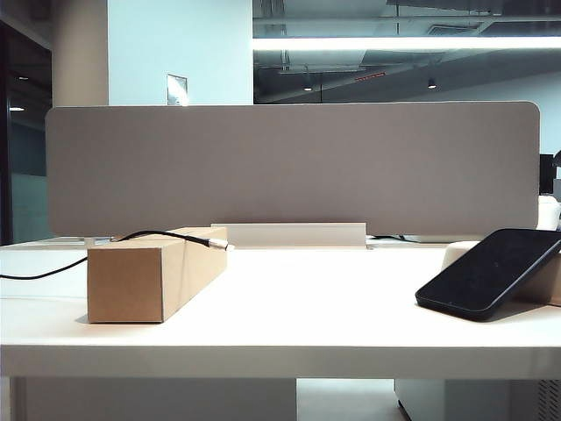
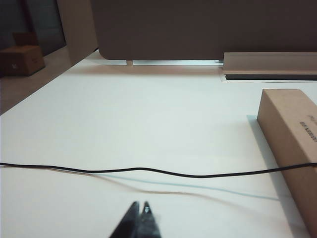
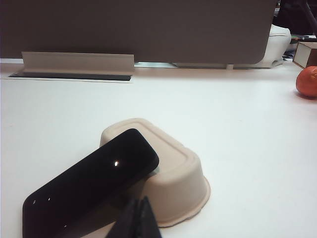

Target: Pick up the charging cable and the phone, plug the charging cable into the charging port on the phone, and finally place them back on the table.

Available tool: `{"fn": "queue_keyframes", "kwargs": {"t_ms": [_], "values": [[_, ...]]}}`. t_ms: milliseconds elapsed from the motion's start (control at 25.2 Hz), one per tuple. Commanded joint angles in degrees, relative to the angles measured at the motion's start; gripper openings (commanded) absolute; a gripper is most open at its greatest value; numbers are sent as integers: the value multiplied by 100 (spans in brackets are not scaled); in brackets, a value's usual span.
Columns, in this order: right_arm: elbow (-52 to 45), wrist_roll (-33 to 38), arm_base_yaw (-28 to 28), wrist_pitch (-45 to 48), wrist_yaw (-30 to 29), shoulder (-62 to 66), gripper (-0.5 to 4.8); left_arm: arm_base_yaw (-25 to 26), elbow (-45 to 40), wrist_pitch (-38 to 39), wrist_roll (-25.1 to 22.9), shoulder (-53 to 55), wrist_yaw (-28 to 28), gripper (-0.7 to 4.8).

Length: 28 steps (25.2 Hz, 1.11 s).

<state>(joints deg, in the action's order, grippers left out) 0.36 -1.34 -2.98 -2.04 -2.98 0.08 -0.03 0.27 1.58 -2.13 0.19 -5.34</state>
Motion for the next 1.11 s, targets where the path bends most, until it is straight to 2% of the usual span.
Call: {"fn": "queue_keyframes", "kwargs": {"t_ms": [40,953,1112], "values": [[-22,-20,0,57,46,-11,-8,15,17,-35,-44,4,20,-6],[-22,-20,-2,59,31,-11,-8,15,20,-81,-42,4,52,-6],[-17,-17,2,63,28,-11,-8,13,28,-122,-42,4,509,-6]]}}
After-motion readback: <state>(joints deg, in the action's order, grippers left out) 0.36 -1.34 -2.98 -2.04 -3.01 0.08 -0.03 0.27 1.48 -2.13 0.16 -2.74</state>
